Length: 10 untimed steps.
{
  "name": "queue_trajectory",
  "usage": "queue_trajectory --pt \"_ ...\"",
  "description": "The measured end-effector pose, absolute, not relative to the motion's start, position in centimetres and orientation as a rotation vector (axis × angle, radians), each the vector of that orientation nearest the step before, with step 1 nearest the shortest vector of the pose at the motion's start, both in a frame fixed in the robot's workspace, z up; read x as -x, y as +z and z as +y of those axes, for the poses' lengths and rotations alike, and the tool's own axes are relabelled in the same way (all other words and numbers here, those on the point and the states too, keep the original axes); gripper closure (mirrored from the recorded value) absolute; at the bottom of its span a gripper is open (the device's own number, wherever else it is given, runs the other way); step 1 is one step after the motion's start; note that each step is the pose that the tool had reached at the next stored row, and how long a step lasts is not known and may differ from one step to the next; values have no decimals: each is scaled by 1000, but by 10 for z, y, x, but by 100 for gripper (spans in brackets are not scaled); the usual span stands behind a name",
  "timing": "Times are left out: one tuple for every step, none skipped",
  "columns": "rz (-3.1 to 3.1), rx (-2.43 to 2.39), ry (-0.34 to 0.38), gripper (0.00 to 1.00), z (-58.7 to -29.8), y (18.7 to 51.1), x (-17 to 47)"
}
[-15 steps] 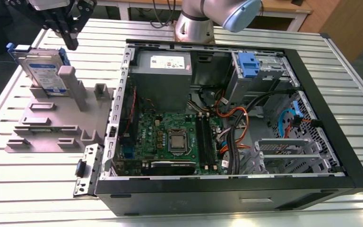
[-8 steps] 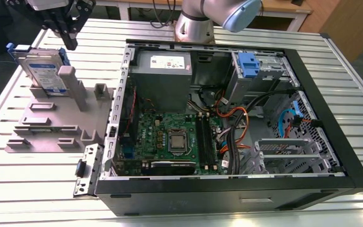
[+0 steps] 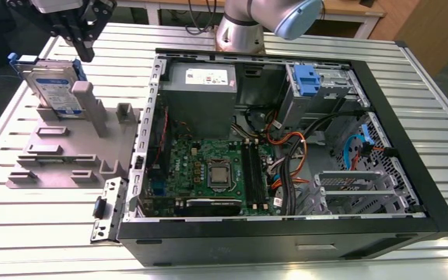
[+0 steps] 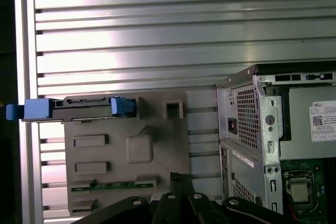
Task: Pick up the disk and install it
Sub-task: 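Reach for the disk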
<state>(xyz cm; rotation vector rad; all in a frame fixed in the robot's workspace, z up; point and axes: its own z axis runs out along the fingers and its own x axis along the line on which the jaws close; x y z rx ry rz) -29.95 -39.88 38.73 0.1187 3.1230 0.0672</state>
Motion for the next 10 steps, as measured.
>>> queue_trajectory --pt "3123 -119 67 89 -399 387 300" --pt "3123 -119 67 89 -399 387 300" --pt "3123 -119 67 89 -399 387 300" --pt "3123 -119 67 89 -399 387 301" --pt "3123 -119 67 89 -399 387 301" --pt "3123 -119 67 89 -399 387 301" --pt "3124 -119 67 89 -399 387 301" --pt "3124 -119 67 89 -399 387 302" --pt "3124 -119 67 89 -399 387 302" --pt "3124 -119 67 89 -399 387 302"
